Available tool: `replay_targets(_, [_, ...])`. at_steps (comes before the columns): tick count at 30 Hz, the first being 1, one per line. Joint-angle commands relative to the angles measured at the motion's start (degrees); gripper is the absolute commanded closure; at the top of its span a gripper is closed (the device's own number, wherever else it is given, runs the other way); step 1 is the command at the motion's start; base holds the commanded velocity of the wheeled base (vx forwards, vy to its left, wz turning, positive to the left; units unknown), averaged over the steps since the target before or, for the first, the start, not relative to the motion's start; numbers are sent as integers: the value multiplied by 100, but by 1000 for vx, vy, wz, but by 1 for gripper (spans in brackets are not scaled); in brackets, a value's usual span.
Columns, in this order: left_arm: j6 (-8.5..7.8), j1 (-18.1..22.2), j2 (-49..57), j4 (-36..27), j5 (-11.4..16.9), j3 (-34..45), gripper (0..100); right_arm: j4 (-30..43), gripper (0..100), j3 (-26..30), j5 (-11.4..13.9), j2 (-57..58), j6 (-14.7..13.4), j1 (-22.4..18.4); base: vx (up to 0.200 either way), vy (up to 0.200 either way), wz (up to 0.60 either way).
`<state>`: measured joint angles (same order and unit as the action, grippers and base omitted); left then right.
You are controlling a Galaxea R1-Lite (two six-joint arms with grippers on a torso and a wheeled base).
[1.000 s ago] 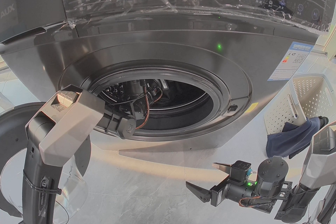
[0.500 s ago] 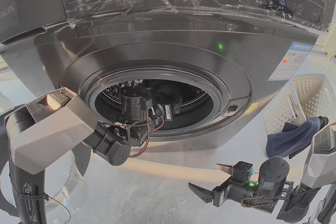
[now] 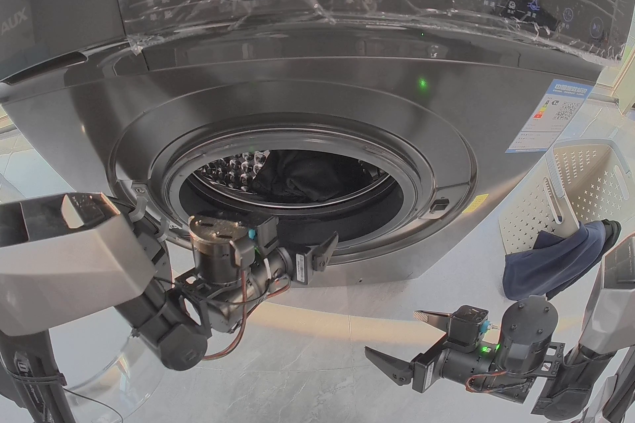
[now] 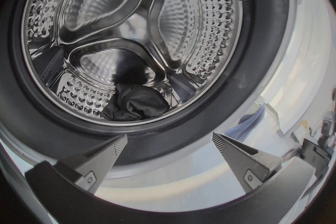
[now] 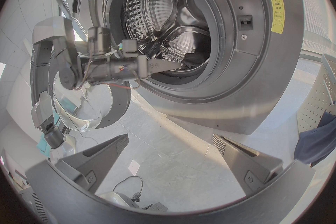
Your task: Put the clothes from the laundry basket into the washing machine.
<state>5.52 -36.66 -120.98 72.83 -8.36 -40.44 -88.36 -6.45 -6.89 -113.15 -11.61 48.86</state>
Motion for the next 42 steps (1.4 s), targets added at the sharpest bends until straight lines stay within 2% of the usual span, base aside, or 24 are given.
replay_targets(1, [-7, -114, 909, 592, 423, 1266, 0, 3, 0, 241, -14, 540, 0, -140, 0, 0, 0])
replay_targets(7, [37, -140, 1850, 645, 388, 2215, 0, 3, 0, 425, -32, 1067, 9, -404, 0, 0, 0])
replay_targets(12, [37, -184, 2245, 689, 362, 2673, 0, 12, 0, 469, -58, 1287, 27, -527, -200, 0, 0])
replay_targets(13, [28, -184, 2658, 715, 283, 2954, 0, 12, 0, 627, -85, 1516, 36, -676, -200, 0, 0])
replay_targets(18, [-34, -175, 3353, 584, 107, 3358, 0, 135, 0, 636, -76, 2043, 167, -1309, -80, 0, 0])
replay_targets(22, [-139, -114, 3687, 575, 19, 3604, 0, 407, 0, 636, -85, 2447, 264, -1458, -200, 0, 0])
replay_targets(25, [-148, -114, 4074, 575, -43, 3815, 0, 1022, 0, 636, -93, 3018, 299, -1599, 0, 0, 0])
replay_targets(28, [-166, -105, 4328, 540, -51, 3947, 0, 1602, 0, 645, -208, 3493, 387, -1713, 0, 0, 0])
replay_targets(29, [-166, -96, 4539, 478, -60, 4044, 0, 2218, 0, 645, -340, 4003, 396, -1757, -200, 0, 0])
replay_targets(31, [-166, -87, 4592, 443, -69, 4044, 0, 2367, 0, 645, -375, 4126, 387, -1766, -200, 0, 0])
replay_targets(32, [-148, -8, 4952, 83, -166, 4044, 0, 3114, 0, 645, -533, 4715, 343, -1889, 0, 0, 0])
replay_targets(33, [-139, 1, 5014, 30, -174, 4044, 0, 3202, 0, 645, -550, 4785, 343, -1915, 0, 0, 0])
replay_targets(34, [-130, 62, 5295, -234, -183, 4044, 0, 3694, 0, 645, -594, 5189, 334, -2047, 0, 0, 0])
replay_targets(38, [-148, 299, 6244, -1227, -174, 4044, 0, 5206, 0, 636, -533, 6789, 413, -2188, -150, 0, 0])
replay_targets(39, [-157, 352, 6376, -1350, -166, 4044, 0, 5373, 0, 636, -515, 7000, 431, -2223, 0, 0, 0])
replay_targets(40, [-166, 563, 6825, -1833, -113, 4044, 0, 5909, 0, 627, -392, 7633, 457, -2451, 0, 0, 0])
replay_targets(42, [-174, 713, 7387, -2431, -87, 4026, 0, 6454, 0, 601, -111, 8142, 589, -2759, 0, 0, 0])
